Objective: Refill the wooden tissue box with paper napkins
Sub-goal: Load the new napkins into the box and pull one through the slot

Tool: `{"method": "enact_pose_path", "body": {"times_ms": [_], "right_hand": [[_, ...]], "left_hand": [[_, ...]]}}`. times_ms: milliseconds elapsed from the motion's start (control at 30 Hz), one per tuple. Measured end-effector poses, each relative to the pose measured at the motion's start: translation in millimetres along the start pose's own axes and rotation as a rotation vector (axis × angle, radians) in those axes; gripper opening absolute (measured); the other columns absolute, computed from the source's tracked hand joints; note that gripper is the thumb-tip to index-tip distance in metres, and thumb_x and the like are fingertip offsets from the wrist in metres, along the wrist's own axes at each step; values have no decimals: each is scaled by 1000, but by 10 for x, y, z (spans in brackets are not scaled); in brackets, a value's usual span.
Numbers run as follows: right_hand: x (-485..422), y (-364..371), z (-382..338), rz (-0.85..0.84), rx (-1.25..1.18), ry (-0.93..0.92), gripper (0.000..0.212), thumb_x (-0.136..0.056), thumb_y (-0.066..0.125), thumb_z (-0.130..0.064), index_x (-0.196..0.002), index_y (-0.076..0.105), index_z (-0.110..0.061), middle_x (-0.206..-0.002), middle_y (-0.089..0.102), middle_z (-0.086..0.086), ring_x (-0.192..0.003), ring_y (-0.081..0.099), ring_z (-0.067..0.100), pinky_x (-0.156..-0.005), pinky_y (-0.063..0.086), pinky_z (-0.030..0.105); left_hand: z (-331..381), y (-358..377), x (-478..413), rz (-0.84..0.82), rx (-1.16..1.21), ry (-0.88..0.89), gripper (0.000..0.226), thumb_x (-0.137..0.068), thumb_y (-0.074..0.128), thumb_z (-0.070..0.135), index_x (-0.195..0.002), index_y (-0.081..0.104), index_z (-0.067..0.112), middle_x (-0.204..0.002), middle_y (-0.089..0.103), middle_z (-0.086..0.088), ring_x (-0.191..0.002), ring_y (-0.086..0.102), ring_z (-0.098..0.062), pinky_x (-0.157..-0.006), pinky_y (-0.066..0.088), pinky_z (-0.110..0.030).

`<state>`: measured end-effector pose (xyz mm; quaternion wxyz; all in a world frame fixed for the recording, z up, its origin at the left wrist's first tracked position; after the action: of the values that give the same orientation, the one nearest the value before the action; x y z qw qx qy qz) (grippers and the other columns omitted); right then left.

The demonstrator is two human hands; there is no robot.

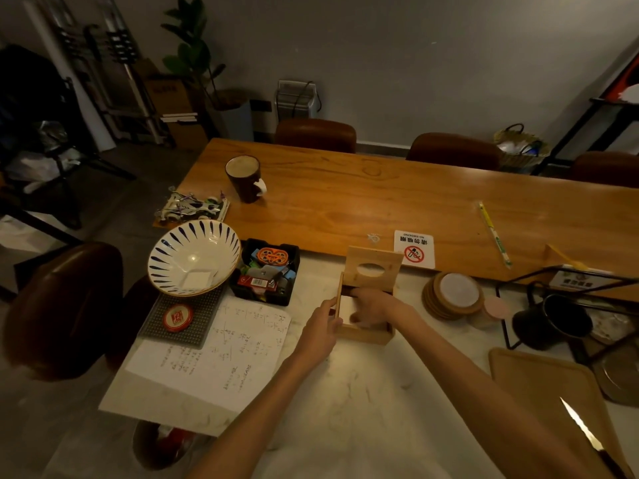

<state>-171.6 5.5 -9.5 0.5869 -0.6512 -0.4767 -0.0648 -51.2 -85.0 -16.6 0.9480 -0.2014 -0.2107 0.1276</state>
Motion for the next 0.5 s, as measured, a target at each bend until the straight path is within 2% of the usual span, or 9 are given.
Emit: {"method": "enact_pose_path", "body": {"times_ms": [133,200,267,333,400,500], "right_hand": [[92,-46,0,9,-48,-22,58,-88,61,-18,-143,42,-21,-141,52,7,-127,50,28,-103,42,39],[188,-102,26,88,-106,-70,54,-90,57,-11,-142,44,-21,-139,52,8,-127,50,29,-102,41,36],[343,-165,64,217,-150,-103,47,-91,54,-6,-136,51,-23,-133,57,7,-122,54,26,-98,43,33],[474,-215,143,356,-101,-51,40,-92,55,-9,-129,58,-23,-127,61,5,-116,57,25,-95,48,33],[546,-249,235,419,3,88,31,-92,56,-19,-123,61,-22,-123,61,6,-111,57,25,-89,50,34],[532,-208,345,259,98,266,34,-90,55,-31,-124,57,-24,-122,60,6,-109,59,25,-80,48,33]], "left_hand": [[3,10,-9,-28,-49,-8,48,-101,44,16,-146,31,22,-131,54,-13,-112,58,-24,-92,50,-38],[40,29,-18,-72,-114,4,56,-100,40,15,-150,17,27,-116,55,-15,-96,59,-27,-79,47,-37],[141,26,-28,-127,-214,29,58,-98,38,12,-147,13,33,-109,52,-12,-86,57,-24,-75,46,-37],[235,9,-109,-191,-340,31,54,-98,37,17,-144,17,37,-121,48,-12,-98,57,-29,-83,48,-41],[338,4,-235,-282,-458,-2,55,-97,37,25,-146,16,40,-131,45,-15,-109,55,-35,-90,47,-44],[470,2,-431,-415,-619,-89,65,-94,40,23,-151,13,36,-140,44,-18,-118,52,-37,-95,47,-44]]}}
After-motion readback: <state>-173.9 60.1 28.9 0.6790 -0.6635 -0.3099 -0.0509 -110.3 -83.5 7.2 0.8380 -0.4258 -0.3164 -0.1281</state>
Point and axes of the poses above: each hand's wrist, its own x-axis away from the middle knuckle, its own y-axis out of the palm, z = x × y, the point moved 4 cm from there along -x, towards the middle knuckle
